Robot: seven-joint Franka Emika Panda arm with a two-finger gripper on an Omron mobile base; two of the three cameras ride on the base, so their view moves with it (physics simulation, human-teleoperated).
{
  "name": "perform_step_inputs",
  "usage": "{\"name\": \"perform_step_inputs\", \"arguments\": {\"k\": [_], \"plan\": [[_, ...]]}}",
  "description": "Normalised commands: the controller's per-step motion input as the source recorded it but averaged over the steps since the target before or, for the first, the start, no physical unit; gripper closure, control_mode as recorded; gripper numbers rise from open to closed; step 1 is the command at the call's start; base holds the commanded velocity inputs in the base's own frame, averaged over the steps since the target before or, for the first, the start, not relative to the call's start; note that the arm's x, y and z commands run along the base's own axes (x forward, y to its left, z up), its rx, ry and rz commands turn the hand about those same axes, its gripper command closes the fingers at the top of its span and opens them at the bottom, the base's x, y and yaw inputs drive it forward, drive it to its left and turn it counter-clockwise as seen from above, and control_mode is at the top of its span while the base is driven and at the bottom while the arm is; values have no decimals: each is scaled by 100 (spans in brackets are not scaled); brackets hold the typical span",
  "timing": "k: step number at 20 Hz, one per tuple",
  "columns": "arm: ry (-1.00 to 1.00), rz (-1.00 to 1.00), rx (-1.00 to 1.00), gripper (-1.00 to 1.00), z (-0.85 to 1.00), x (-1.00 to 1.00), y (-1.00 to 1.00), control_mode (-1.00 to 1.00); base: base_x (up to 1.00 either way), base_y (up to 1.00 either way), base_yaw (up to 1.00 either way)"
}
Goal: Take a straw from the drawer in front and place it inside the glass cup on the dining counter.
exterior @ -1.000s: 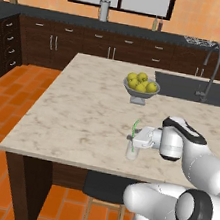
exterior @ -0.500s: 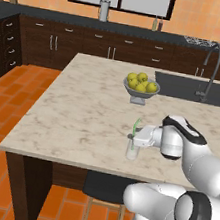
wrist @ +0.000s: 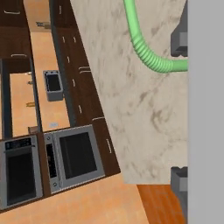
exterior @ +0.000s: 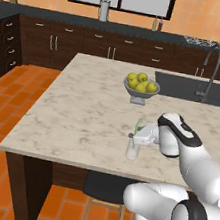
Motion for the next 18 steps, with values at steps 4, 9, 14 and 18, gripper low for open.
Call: {"name": "perform_step_inputs", "arguments": {"k": [4, 9, 14, 18], "plan": [[11, -6, -12, -100, 10, -8, 0, -100, 0, 0, 0], [0, -1, 0, -100, 0, 0, 0, -100, 0, 0, 0], [0, 0, 0, -100, 0, 0, -4, -100, 0, 0, 0], [3, 0, 0, -100, 0, 0, -15, -100, 0, 0, 0]]}}
